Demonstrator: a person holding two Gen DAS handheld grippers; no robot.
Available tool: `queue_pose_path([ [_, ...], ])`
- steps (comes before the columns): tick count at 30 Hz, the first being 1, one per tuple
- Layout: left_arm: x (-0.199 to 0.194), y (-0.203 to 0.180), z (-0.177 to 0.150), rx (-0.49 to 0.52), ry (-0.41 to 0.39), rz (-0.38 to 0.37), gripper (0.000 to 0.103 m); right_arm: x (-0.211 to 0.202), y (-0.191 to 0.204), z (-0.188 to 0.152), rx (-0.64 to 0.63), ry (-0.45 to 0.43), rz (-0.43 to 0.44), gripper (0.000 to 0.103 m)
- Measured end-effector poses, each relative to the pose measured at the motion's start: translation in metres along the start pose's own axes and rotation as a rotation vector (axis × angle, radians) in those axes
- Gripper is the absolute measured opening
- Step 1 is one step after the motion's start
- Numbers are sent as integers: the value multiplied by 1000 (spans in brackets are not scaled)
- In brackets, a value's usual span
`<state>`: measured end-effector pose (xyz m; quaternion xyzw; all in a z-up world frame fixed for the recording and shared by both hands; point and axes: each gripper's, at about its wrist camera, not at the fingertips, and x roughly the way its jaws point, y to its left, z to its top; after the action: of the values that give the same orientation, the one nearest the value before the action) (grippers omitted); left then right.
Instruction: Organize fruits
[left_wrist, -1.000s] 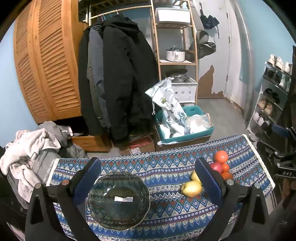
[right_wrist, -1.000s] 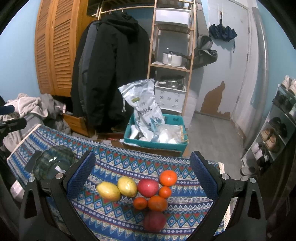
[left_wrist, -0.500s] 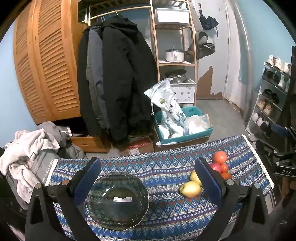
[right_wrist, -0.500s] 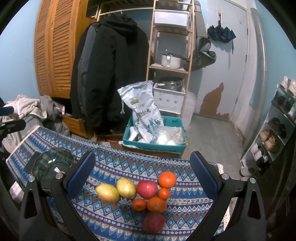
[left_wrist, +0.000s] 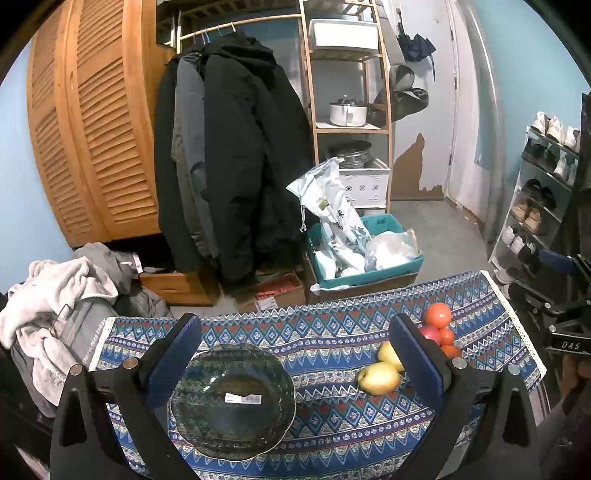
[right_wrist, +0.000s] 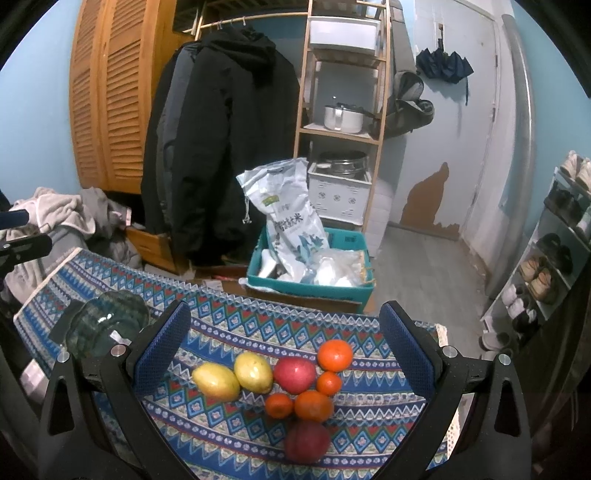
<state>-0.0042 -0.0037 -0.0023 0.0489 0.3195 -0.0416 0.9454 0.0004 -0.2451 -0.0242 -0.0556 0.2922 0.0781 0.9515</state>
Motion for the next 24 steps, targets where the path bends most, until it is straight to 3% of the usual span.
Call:
queue_pose_path([
  [24, -2, 0, 1, -7, -6, -10, 102, 1, 3, -2, 1, 2, 1, 100],
])
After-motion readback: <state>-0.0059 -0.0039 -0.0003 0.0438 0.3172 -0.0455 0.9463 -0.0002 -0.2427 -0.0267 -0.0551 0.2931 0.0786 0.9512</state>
